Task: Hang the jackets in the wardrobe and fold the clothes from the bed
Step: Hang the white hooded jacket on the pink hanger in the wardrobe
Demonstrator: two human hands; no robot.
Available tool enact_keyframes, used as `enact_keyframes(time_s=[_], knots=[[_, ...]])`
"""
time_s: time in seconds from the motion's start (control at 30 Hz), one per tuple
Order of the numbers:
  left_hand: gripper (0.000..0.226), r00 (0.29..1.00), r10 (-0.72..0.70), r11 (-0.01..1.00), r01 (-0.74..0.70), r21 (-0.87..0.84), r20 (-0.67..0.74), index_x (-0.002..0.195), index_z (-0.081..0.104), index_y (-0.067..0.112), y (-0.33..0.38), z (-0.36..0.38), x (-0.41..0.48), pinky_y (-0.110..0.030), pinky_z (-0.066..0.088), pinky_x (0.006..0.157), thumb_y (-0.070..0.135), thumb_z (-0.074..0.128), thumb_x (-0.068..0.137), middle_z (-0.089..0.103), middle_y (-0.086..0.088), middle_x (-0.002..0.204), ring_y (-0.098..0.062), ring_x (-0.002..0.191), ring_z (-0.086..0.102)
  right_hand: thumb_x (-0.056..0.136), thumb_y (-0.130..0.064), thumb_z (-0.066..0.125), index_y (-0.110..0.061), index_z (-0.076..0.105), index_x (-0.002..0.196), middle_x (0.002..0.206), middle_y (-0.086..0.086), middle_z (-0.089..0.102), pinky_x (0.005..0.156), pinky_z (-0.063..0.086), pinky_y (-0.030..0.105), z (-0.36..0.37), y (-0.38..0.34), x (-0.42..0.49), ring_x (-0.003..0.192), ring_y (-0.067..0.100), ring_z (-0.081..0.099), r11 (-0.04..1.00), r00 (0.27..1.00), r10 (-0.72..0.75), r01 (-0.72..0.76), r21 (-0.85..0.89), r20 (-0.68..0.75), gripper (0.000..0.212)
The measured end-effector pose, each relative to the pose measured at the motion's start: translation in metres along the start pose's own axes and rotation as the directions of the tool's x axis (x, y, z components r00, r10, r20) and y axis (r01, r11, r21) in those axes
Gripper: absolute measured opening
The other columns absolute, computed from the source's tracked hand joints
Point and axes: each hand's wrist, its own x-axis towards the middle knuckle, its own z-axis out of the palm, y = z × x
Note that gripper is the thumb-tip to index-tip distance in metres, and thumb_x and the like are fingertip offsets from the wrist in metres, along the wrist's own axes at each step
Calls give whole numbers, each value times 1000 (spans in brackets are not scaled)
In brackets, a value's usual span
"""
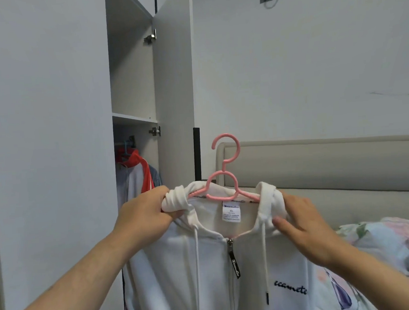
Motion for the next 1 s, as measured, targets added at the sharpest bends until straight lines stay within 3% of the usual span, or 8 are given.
enact_keyframes(time_s=[0.1, 0.2, 0.33, 0.4, 0.53, 0.7, 0.87, 1.0], knots=[[26, 1000, -22, 999, 22, -34, 2, 86, 52, 44, -8, 0, 0, -26, 42, 56, 64, 65, 76, 60, 32, 83, -4, 65, 58, 86, -26, 60, -34, 61, 121, 116, -17, 68, 90, 44, 15, -26, -4, 12, 111, 2, 60, 899, 988, 82, -129, 418, 128, 37], [26, 998, -40, 998, 39, -39, -38, 87, 54, 43, -15, -3, 0, -30, 45, 59, 64, 66, 76, 59, 34, 84, -4, 66, 58, 92, -15, 64, -14, 69, 116, 114, 9, 71, 93, 48, 33, -47, 6, 21, 106, 19, 66, 831, 939, 86, -251, 496, 333, 25], [23, 997, -48, 997, 45, -58, -54, 89, 55, 45, -18, -2, 1, -29, 45, 59, 60, 68, 77, 58, 36, 85, -4, 67, 59, 93, -42, 55, -11, 70, 93, 88, -1, 73, 75, 48, 32, -38, 10, 25, 79, 7, 61, 880, 943, 160, -270, 390, 292, 34], [22, 997, -65, 996, 61, -67, -52, 90, 55, 46, -20, 0, 0, -28, 44, 59, 59, 69, 77, 58, 37, 85, -4, 69, 60, 91, -57, 43, -15, 59, 77, 70, -11, 62, 61, 38, 20, -31, 10, 26, 67, 5, 53, 985, 979, 110, -130, 109, 171, 48], [20, 994, -84, 993, 78, -93, -65, 89, 54, 46, -21, 3, -2, -28, 42, 57, 54, 70, 79, 59, 35, 84, -5, 67, 59, 92, -61, 29, -8, 58, 89, 84, 7, 58, 66, 32, 33, -16, 19, 18, 79, 27, 52, 985, 995, -46, 30, -173, -90, 61], [21, 995, -74, 993, 69, -92, -60, 86, 53, 48, -19, 0, -1, -28, 40, 55, 54, 71, 78, 58, 35, 83, -7, 66, 59, 89, -73, 13, -13, 57, 97, 90, 2, 50, 69, 43, 40, -7, 23, 3, 83, 30, 54, 974, 975, 15, -64, -218, -222, 75], [22, 998, -53, 996, 50, -76, -44, 86, 52, 52, -17, -1, -1, -25, 37, 54, 54, 73, 77, 56, 39, 86, -5, 66, 58, 84, -70, 24, -21, 60, 88, 84, -2, 50, 70, 38, 36, -14, 15, 5, 86, 26, 54, 914, 991, 94, -123, -386, -94, 61], [27, 999, -43, 994, 42, -99, -1, 87, 53, 55, -13, -1, -2, -25, 39, 57, 53, 76, 73, 57, 39, 87, -1, 69, 58, 84, -65, 48, -36, 61, 93, 84, -12, 61, 70, 45, 33, -23, -2, 26, 80, 11, 57, 971, 997, -5, 23, -239, 74, 33]])
